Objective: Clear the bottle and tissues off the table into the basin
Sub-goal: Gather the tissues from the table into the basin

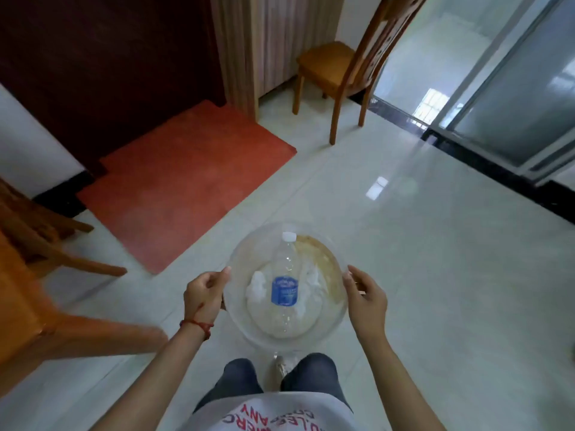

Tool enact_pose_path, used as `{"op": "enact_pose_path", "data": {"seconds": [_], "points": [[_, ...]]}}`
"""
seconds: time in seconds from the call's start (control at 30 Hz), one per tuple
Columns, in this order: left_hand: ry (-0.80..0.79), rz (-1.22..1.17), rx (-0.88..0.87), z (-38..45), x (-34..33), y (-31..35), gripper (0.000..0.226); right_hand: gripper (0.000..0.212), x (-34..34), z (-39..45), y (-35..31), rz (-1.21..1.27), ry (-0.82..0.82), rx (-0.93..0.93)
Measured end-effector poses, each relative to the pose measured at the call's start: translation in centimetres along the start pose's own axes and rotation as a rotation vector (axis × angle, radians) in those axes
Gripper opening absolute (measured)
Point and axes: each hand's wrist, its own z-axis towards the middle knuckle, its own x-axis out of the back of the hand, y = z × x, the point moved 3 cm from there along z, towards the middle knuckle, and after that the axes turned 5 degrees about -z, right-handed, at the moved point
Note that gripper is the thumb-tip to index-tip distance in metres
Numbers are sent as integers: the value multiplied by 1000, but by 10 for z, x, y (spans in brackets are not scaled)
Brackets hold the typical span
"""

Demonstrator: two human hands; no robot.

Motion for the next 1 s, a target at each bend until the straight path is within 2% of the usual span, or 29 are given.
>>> {"op": "enact_pose_path", "data": {"seconds": [0.37,0.6,0.73,0.87,1.0], "points": [[291,-92,84,56,19,24,37,23,-91,101,-64,-70,-288,138],[401,-212,127,126,44,39,38,23,-171,153,-118,-76,-398,179],[474,-225,137,161,62,53,46,21,-212,177,-153,-94,-443,212],[539,-239,131,186,79,71,42,23,-251,195,-177,-126,-514,234],[609,-309,148,204,93,79,53,19,-287,207,-202,-147,-571,278]]}}
